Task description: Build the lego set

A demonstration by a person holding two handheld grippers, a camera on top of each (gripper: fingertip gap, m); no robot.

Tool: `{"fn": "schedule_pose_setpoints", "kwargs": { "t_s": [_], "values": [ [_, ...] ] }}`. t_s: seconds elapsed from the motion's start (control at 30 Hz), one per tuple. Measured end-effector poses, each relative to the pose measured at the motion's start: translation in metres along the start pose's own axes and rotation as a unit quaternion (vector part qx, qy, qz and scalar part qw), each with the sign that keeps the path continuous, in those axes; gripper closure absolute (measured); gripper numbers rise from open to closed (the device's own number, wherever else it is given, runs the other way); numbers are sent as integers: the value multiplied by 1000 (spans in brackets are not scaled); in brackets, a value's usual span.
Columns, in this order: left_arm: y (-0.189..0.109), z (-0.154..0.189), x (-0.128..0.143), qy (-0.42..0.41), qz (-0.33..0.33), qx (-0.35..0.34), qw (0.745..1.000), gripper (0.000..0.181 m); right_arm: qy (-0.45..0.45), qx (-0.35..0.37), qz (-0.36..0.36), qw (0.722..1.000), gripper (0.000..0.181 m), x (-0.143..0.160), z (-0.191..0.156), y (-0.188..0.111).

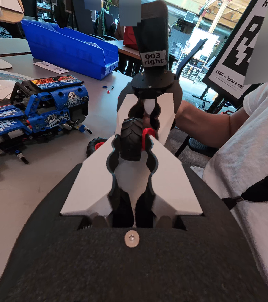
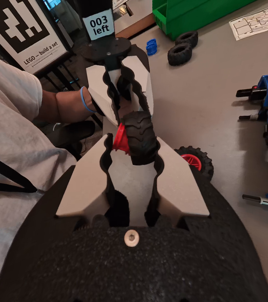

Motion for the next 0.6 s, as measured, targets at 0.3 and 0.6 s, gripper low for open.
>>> {"fn": "schedule_pose_setpoints", "kwargs": {
  "t_s": [0.3,0.6],
  "values": [
    [-8,-5,3,-17,-35,15,999,144,50,-38,19,998,140,-3,8,-3],
    [-8,-9,2,-57,-6,32,998,143,76,-42,46,995,161,-5,8,-1]
  ]
}}
Point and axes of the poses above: each gripper's, where its closed fingertips meet, y out along the fingers, x out of its underside, z = x × y across the jaws, the point moved 10 cm from there along -y, back along the fingers, and after that the axes turned 12 degrees about x, right-handed, at the moved point
